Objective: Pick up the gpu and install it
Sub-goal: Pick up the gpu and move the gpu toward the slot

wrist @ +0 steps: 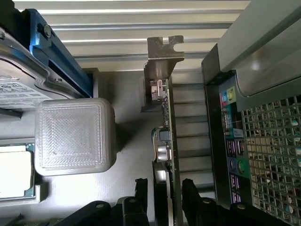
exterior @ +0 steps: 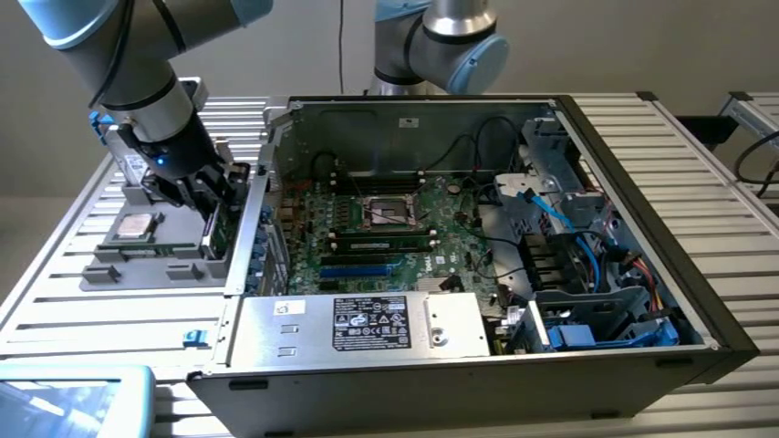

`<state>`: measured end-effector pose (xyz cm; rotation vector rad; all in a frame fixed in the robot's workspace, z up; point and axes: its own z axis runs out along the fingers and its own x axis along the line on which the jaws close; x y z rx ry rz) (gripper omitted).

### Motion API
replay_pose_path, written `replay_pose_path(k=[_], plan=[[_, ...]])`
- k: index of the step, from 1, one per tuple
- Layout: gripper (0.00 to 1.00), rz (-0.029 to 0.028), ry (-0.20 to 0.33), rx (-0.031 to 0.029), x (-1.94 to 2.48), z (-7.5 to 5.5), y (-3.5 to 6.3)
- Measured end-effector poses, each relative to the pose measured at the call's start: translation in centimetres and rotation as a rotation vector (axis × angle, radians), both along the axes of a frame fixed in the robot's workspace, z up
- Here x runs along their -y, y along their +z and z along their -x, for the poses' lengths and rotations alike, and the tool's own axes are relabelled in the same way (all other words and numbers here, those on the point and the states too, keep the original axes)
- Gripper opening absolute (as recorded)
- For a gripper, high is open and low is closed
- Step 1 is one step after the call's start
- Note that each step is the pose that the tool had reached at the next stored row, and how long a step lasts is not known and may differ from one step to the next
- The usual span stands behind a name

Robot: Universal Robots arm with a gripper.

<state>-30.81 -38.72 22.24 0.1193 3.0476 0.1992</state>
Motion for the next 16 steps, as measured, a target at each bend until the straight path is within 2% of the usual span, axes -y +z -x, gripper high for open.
replay_pose_path(k=[4, 6, 12, 14, 16], plan=[[0.42, 0.0000, 0.000, 0.0000, 0.00, 0.0, -0.01], [0.29, 0.0001, 0.000, -0.0001, 0.00, 0.0, 0.00], [0.29, 0.0001, 0.000, -0.0010, 0.00, 0.0, -0.01], [0.29, -0.0007, 0.000, -0.0043, -0.01, 0.0, 0.37], [0.29, -0.0004, -0.001, -0.0055, 0.03, 0.0, 1.27]])
